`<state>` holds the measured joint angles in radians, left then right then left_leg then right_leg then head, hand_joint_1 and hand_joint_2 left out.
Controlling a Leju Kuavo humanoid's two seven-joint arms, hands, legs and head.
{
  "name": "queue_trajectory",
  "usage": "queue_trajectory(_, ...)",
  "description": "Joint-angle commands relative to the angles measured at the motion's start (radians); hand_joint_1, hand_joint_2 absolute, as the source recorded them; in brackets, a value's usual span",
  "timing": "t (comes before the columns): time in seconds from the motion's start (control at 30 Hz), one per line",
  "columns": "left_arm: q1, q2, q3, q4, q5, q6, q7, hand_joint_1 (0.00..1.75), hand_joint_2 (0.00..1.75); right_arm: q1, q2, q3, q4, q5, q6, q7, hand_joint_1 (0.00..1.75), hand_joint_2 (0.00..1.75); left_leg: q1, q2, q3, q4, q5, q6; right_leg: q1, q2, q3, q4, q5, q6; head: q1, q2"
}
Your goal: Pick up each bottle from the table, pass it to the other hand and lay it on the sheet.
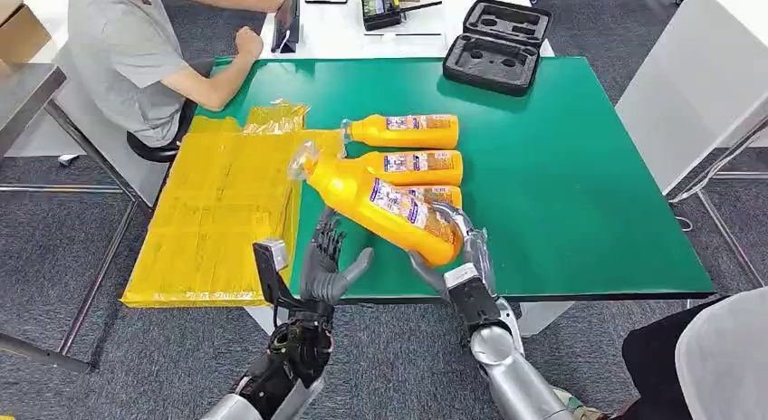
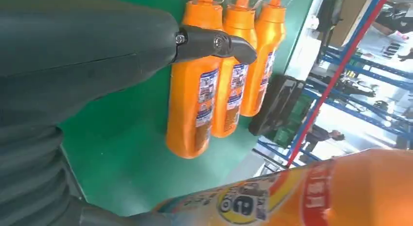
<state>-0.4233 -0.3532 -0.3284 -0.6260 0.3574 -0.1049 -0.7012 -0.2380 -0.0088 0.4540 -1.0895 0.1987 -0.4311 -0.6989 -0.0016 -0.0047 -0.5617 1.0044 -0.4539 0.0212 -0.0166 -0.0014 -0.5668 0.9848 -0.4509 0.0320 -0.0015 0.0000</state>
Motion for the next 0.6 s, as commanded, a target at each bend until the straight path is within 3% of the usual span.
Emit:
queue_trajectory(0.03, -0.046, 0.004, 0.032, 0.021, 0.008, -0.009, 0.003, 0.0, 1.75, -0.036, -0.012, 0.027, 0.045, -0.006, 0.01, 0.001, 1.75, 1.75, 0.001, 0.001, 0.001, 0.001, 0.0, -0.001, 0.002, 0.001, 0.001, -0.001, 0.001, -0.002, 0.0, 0.0)
queue_trajectory(0.6, -0.072, 0.004, -0.031, 0.066, 0.104, -0.148, 0.003, 0.0, 1.75, -0.034, 0.012, 0.038, 0.094, 0.007, 0.05, 0.001, 1.75, 1.75, 0.001, 0.001, 0.0, 0.0, 0.0, -0.001, 0.001, 0.0, 0.0, 0.0, 0.0, -0.001, 0.0, 0.0)
